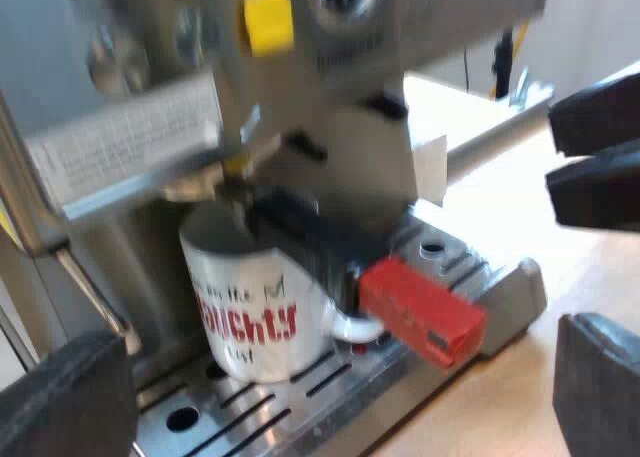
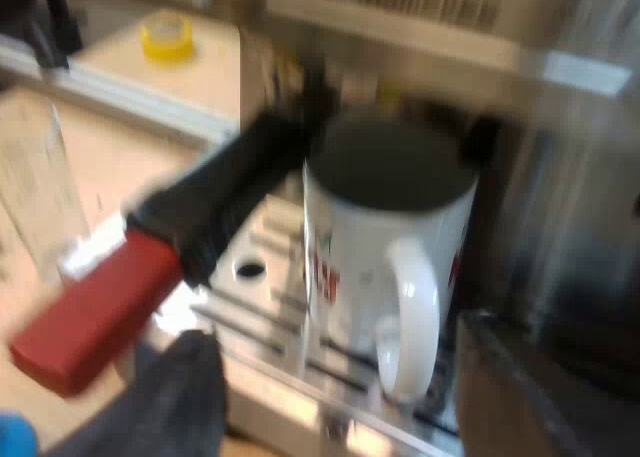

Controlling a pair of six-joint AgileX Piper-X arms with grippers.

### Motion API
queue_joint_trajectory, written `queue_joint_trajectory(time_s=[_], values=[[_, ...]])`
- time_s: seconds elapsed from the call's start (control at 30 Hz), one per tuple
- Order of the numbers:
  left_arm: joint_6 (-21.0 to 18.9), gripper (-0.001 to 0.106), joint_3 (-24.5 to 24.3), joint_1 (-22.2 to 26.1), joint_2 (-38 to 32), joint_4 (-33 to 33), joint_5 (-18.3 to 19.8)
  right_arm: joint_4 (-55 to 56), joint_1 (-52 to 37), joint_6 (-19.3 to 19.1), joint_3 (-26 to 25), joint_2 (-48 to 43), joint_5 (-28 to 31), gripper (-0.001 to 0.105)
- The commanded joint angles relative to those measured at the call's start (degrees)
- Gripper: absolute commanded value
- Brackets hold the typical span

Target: Place mug into machine

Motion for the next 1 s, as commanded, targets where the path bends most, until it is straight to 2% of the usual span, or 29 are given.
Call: queue_joint_trajectory(time_s=[0.03, 0.07, 0.1, 0.17, 0.53, 0.73, 0.87, 1.0], values=[[-0.1, 0.085, -1.8, -0.2, -3.3, 2.5, 0.4, 0.1, 2.1, -0.2, -0.1, -3.6, 1.2, 0.029], [-0.1, 0.085, -2.4, -0.2, -4.6, 3.3, 0.4, 0.1, 3.0, -0.2, -0.1, -4.7, 1.2, 0.019], [-0.1, 0.085, -2.7, -0.2, -5.2, 3.7, 0.4, 0.1, 3.5, -0.2, -0.1, -5.2, 1.2, 0.016], [-0.1, 0.085, -3.8, -0.2, -6.9, 5.5, 0.4, 0.1, 4.8, -0.2, -0.1, -6.4, 1.2, 0.0], [-0.1, 0.085, -4.7, -0.2, -8.8, 6.4, 1.7, -6.0, 5.2, -0.2, -0.9, -2.5, 2.7, 0.0], [-0.1, 0.085, -7.4, -0.2, -8.8, 6.4, 1.7, -6.8, 5.2, -0.4, -5.3, 3.9, 5.5, 0.0], [-0.1, 0.085, -9.3, -0.2, -8.8, 7.3, 1.7, -6.8, 5.2, -3.3, -9.3, 7.8, 6.9, 0.0], [-0.1, 0.085, -9.7, -0.2, -8.8, 7.9, 1.8, -6.9, 5.2, -3.3, -12.5, 11.0, 8.8, 0.0]])
